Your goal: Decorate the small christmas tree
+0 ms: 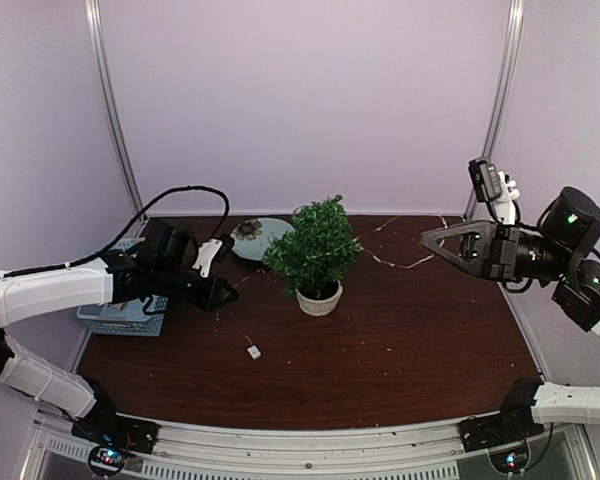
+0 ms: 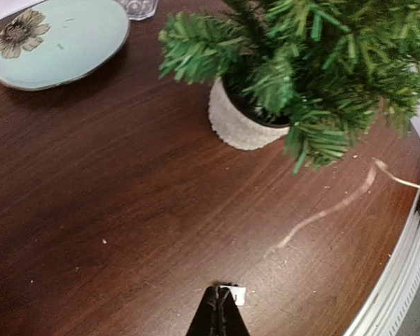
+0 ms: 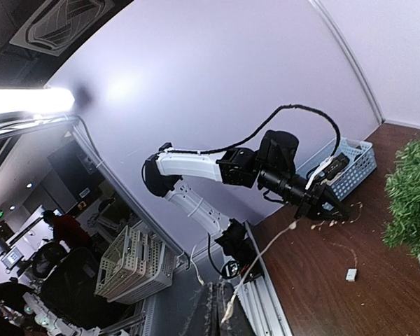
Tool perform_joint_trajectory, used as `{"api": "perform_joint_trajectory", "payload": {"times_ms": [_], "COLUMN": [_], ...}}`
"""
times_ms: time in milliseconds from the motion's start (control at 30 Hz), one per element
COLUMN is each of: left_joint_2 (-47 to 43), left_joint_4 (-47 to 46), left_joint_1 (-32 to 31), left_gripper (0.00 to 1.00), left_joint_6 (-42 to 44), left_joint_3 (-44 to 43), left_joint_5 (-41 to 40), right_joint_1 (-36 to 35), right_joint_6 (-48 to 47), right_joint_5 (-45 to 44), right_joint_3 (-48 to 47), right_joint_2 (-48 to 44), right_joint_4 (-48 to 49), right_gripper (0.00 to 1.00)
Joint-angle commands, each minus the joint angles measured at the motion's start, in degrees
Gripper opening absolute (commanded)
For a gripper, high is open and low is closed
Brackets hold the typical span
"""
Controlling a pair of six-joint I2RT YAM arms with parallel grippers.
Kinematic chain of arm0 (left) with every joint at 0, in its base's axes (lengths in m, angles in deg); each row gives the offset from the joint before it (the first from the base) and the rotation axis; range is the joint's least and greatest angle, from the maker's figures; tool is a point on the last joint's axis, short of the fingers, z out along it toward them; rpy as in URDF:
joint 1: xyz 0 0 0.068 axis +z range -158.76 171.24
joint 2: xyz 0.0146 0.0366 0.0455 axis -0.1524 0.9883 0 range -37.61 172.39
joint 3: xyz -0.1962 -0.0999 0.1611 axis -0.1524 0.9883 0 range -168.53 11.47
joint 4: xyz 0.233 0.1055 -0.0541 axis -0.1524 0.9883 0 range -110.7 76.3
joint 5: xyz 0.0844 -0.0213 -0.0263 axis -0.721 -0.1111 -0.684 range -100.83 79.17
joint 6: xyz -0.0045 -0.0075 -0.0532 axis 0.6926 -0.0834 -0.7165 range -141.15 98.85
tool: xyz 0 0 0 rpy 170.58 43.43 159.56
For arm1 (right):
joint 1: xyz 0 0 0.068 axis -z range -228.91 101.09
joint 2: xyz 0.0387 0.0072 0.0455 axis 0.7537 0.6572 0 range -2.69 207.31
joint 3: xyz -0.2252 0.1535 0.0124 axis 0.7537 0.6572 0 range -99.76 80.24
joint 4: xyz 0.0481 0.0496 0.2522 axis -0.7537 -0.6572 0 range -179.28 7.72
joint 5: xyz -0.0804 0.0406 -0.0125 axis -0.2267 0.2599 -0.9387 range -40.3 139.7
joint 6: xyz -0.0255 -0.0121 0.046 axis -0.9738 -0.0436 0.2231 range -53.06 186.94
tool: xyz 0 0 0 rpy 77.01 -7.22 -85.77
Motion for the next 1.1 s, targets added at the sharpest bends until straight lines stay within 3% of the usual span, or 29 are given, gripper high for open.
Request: {"api": "perform_joint_trajectory", "payload": {"times_ms": [0,233,367,533,700,900,1000,1067], "left_joint_2": [2.37,6.40,8.45,10.62,11.91,-2.53,-8.23,-11.19], "left_joint_4": [3.34,-1.91,-2.95,-6.01,-9.14,-7.69,-2.14,-0.16], "left_joint_1": [0.91,-0.26,-3.78,-3.92,-4.01,-4.01,-4.07,-4.35], "left_gripper": [0.00,0.00,0.00,0.00,0.01,0.55,0.72,0.76], "left_joint_6": [-2.64,-2.60,-1.72,-5.15,-5.29,2.33,8.06,11.81], "left_joint_3": [-1.41,-1.80,-3.60,-2.09,-2.25,-1.27,-3.37,-4.38], "left_joint_5": [-7.57,-0.53,-0.74,-1.51,2.74,3.65,4.86,7.39], "right_joint_1": [2.14,3.07,3.45,5.42,5.97,5.90,5.90,5.86], "right_joint_6": [-2.90,-0.76,-0.36,-1.24,-0.32,5.56,6.19,6.28], "right_joint_5": [-5.41,-5.79,-6.88,-8.24,-10.39,-12.37,-12.78,-13.33], "right_joint_3": [-2.38,-2.90,-2.77,-4.42,-3.51,4.19,5.91,6.37], "right_joint_2": [-3.56,-5.26,-6.47,-8.76,-8.42,-6.75,-6.20,-5.73], "right_joint_4": [-5.45,-3.67,-3.37,-5.91,-7.11,-2.25,-1.75,-2.08], "right_gripper": [0.00,0.00,0.00,0.00,0.00,0.00,0.00,0.00]}}
